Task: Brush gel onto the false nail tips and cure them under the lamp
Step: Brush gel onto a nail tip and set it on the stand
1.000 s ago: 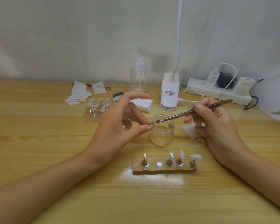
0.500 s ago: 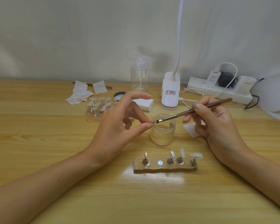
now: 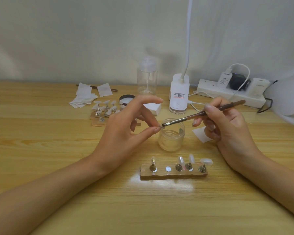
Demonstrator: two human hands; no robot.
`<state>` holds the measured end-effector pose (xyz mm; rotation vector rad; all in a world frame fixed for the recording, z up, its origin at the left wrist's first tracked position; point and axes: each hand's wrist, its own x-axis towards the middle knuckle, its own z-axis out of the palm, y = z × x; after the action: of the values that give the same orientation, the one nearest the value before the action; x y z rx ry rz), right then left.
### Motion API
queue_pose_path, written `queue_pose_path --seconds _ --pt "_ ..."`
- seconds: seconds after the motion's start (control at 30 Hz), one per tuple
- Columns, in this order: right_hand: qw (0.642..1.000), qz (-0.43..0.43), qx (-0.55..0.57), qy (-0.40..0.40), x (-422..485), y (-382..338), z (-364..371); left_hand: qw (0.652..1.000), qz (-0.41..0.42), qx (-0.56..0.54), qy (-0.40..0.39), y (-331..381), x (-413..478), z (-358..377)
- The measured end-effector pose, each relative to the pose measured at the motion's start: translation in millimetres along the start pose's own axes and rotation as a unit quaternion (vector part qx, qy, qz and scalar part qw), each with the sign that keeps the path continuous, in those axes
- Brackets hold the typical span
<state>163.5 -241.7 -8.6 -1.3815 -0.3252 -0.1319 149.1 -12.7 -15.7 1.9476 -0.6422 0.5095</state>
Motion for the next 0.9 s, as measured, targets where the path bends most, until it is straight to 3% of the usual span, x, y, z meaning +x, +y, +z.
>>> queue_pose_path --seconds 0.17,0.3,0.43,0.57,0.9 --pt "0.999 0.018 -0.011 0.030 0.3 0.7 -1.6 1.000 0.009 0.011 0.001 -0.7 -0.5 0.1" --pt "1.000 -0.002 -0.014 -0.002 -0.9 0.1 -0.3 1.000 0.007 0.013 -0.002 0.3 -0.6 0.0" --pt "0.999 0.017 -0.012 0.030 0.4 0.8 -1.9 1.000 0.011 0.016 -0.002 1.0 -0.7 0.0" --pt "1.000 -0.001 -0.009 -0.001 0.0 0.4 -0.9 1.000 0.008 0.014 -0.002 1.4 -0.7 0.1" --pt "1.000 0.011 -0.018 0.012 -0.5 1.4 -1.2 1.000 0.005 0.011 -0.003 0.6 -1.1 -0.1"
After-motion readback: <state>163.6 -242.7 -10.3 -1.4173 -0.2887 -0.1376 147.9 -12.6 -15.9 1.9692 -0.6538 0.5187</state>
